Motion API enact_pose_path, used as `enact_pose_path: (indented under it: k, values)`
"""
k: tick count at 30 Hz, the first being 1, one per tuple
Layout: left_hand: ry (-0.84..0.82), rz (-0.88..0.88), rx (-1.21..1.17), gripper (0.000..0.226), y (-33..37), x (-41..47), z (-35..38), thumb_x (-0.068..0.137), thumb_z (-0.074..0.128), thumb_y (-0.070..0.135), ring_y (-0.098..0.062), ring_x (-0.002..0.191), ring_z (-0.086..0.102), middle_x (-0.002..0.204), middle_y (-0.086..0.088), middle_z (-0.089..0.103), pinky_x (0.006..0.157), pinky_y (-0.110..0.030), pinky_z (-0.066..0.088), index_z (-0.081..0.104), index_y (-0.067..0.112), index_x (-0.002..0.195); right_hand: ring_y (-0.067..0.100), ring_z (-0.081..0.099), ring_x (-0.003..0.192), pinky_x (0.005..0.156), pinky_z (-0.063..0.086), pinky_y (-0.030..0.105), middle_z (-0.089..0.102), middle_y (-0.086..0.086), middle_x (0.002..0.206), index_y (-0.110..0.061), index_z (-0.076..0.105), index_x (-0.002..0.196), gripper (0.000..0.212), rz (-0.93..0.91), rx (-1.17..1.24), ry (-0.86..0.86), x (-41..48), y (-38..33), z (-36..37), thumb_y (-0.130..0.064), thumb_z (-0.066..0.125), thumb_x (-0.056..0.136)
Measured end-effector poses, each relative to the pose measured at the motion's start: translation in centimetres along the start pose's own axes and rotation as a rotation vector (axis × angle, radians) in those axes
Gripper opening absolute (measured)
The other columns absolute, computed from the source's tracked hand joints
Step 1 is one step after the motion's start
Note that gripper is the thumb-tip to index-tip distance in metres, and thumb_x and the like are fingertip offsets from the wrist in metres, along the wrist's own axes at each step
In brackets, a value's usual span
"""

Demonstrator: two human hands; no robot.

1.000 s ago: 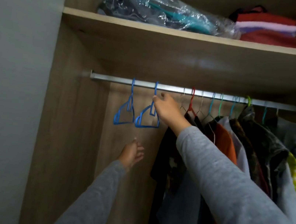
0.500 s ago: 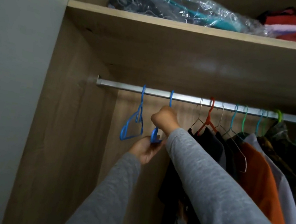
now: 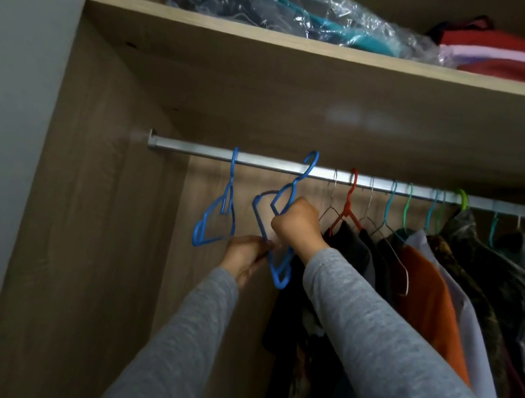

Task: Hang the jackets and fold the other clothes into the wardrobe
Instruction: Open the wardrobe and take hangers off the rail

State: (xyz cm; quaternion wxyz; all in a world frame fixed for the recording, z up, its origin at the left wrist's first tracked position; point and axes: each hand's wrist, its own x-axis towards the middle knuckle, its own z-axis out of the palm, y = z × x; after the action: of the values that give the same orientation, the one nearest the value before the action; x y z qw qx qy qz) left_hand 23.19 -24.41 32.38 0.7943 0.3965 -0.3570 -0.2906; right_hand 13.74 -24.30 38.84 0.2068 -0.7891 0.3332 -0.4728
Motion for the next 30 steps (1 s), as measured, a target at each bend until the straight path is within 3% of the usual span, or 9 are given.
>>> enact_pose_path:
  k: [6, 9, 11, 15, 18, 22, 26, 28, 30]
  values:
    - [-0.009, 0.002, 0.106, 0.016, -2.3, -1.9, -1.0, 0.087, 0.049, -0.015, -0.015, 0.070, 0.062, 0.079, -0.012, 0.063, 0.055, -0.015, 0.054, 0.060, -0.006, 0.093, 0.030, 0.055, 0.112, 0.079, 0.047, 0.027, 0.052, 0.016, 0.124, 0.000, 0.047, 0.123, 0.041, 0.100, -0.089, -0.085, -2.9, 2.0, -0.6, -0.003, 0.061, 0.085]
    - [-0.013, -0.014, 0.148, 0.015, -3.8, -3.6, -1.6, 0.087, 0.049, -0.017, -0.010, 0.056, 0.066, 0.080, -0.014, 0.062, 0.055, -0.015, 0.055, 0.057, -0.008, 0.096, 0.027, 0.060, 0.096, 0.070, 0.047, 0.027, 0.060, 0.016, 0.105, 0.000, 0.058, 0.094, 0.010, 0.113, -0.063, -0.117, -5.0, 3.3, -0.7, -0.006, 0.055, 0.088]
    - [-0.005, -0.028, 0.172, 0.017, -4.6, -4.8, -2.1, 0.086, 0.049, -0.018, -0.006, 0.049, 0.065, 0.078, -0.013, 0.062, 0.057, -0.016, 0.055, 0.057, -0.004, 0.082, 0.021, 0.057, 0.079, 0.059, 0.046, 0.026, 0.057, 0.010, 0.088, -0.006, 0.053, 0.074, 0.015, 0.134, -0.008, -0.135, -6.2, 4.1, -0.5, -0.011, 0.052, 0.088]
    - [0.026, -0.061, 0.229, 0.027, -6.1, -7.8, -3.3, 0.085, 0.049, -0.020, -0.004, 0.043, 0.061, 0.061, -0.006, 0.063, 0.052, -0.015, 0.052, 0.053, 0.004, 0.073, 0.027, 0.063, 0.087, 0.073, 0.052, 0.033, 0.065, 0.015, 0.097, -0.001, 0.063, 0.093, 0.022, 0.201, 0.144, -0.135, -8.1, 5.6, 0.0, -0.018, 0.050, 0.088]
    - [0.031, -0.050, 0.281, 0.025, -6.2, -10.4, -3.2, 0.086, 0.046, -0.020, -0.002, 0.042, 0.060, 0.071, -0.010, 0.058, 0.050, -0.013, 0.051, 0.053, 0.002, 0.077, 0.033, 0.065, 0.094, 0.087, 0.053, 0.043, 0.068, 0.018, 0.098, -0.012, 0.054, 0.075, 0.026, 0.229, 0.247, -0.132, -10.3, 6.3, -0.6, -0.025, 0.044, 0.095]
    - [0.064, -0.046, 0.315, 0.026, -5.8, -14.0, -1.7, 0.087, 0.043, -0.020, -0.011, 0.047, 0.060, 0.073, -0.011, 0.055, 0.048, -0.014, 0.051, 0.048, 0.004, 0.079, 0.029, 0.061, 0.091, 0.074, 0.044, 0.033, 0.063, 0.018, 0.104, -0.009, 0.050, 0.089, 0.026, 0.127, 0.214, -0.079, -13.7, 7.4, -2.5, -0.028, 0.038, 0.100]
    - [0.079, -0.042, 0.314, 0.016, -4.8, -18.0, -0.1, 0.094, 0.039, -0.009, -0.009, 0.044, 0.060, 0.074, -0.010, 0.053, 0.042, -0.015, 0.049, 0.043, 0.006, 0.092, 0.035, 0.059, 0.089, 0.074, 0.044, 0.037, 0.061, 0.023, 0.099, -0.006, 0.047, 0.088, 0.025, -0.013, 0.171, -0.093, -17.1, 8.3, -4.8, -0.027, 0.040, 0.100]
    - [0.121, 0.025, 0.346, 0.008, -3.8, -20.4, 1.0, 0.098, 0.040, 0.003, -0.009, 0.056, 0.058, 0.077, -0.008, 0.052, 0.050, -0.017, 0.051, 0.046, 0.007, 0.100, 0.035, 0.057, 0.083, 0.070, 0.042, 0.037, 0.060, 0.025, 0.093, -0.008, 0.045, 0.082, 0.026, -0.079, 0.146, -0.095, -19.2, 8.6, -6.9, -0.027, 0.042, 0.100]
    - [0.181, 0.136, 0.533, 0.025, -3.3, -22.6, 2.0, 0.099, 0.044, 0.021, -0.021, 0.087, 0.061, 0.100, -0.011, 0.058, 0.079, -0.028, 0.052, 0.050, 0.006, 0.117, 0.034, 0.057, 0.079, 0.065, 0.037, 0.034, 0.059, 0.019, 0.085, -0.010, 0.044, 0.076, 0.029, -0.134, 0.121, -0.083, -21.7, 9.3, -9.2, -0.027, 0.042, 0.100]
